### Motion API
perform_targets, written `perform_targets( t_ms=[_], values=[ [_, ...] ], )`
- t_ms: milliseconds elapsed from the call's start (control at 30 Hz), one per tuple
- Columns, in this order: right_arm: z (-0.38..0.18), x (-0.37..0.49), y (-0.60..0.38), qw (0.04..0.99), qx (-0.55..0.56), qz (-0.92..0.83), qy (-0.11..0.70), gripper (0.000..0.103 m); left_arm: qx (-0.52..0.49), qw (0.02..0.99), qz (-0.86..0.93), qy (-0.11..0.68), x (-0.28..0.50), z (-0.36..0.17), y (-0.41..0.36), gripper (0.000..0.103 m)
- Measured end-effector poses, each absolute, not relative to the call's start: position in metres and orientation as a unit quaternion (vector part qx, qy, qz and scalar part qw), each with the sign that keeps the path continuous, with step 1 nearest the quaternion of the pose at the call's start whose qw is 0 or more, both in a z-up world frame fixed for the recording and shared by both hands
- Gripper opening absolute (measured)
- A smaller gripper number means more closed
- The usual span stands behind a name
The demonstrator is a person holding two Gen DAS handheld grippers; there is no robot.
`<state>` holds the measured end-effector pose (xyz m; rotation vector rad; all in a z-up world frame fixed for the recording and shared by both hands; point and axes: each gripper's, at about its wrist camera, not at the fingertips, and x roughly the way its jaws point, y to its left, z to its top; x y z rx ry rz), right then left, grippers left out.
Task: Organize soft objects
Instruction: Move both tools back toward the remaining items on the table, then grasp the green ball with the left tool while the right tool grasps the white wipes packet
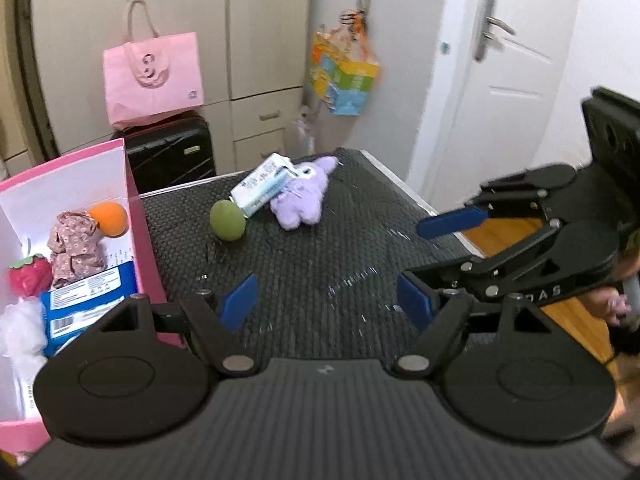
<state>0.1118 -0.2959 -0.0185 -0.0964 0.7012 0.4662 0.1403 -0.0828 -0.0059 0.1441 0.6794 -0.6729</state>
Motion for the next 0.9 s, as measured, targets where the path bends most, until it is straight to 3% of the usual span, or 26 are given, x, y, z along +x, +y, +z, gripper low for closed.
perform_targets(
  t_ms=[267,900],
  values=[
    [-0.041,0.166,-0.32,0.924,-0.036,0.213,0.315,0.059,0.084,0.932,-0.227,0.27,0.183,-0.021,-0.119,0.076],
    [-0.045,0.275,-0.327,0.92,-0.09,0.265,0.275,0.059,0.028,0.953,-0.121,0.277,0.25,-0.081,-0.135,0.073]
  ],
)
